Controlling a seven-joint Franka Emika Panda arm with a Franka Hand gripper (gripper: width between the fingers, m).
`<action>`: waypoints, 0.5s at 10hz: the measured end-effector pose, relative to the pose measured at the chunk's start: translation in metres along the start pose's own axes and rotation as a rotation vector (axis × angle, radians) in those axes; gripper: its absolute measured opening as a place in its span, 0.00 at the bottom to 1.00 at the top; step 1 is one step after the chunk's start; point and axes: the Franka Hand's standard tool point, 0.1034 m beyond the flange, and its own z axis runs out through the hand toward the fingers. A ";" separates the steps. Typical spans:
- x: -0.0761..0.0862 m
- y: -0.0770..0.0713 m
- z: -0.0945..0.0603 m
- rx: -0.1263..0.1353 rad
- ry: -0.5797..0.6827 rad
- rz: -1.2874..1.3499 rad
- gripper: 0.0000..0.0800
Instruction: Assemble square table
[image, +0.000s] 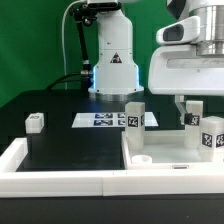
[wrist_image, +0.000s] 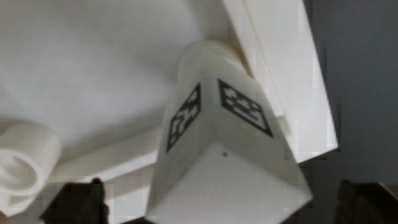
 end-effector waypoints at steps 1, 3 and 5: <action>0.000 0.000 0.000 -0.001 0.000 -0.054 0.81; 0.000 0.000 0.001 -0.006 0.003 -0.188 0.81; -0.009 -0.005 0.003 -0.007 0.001 -0.328 0.81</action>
Offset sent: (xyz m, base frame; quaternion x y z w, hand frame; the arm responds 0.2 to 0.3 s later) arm -0.0116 0.0163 -0.0058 0.0091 0.0052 -0.1377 0.9904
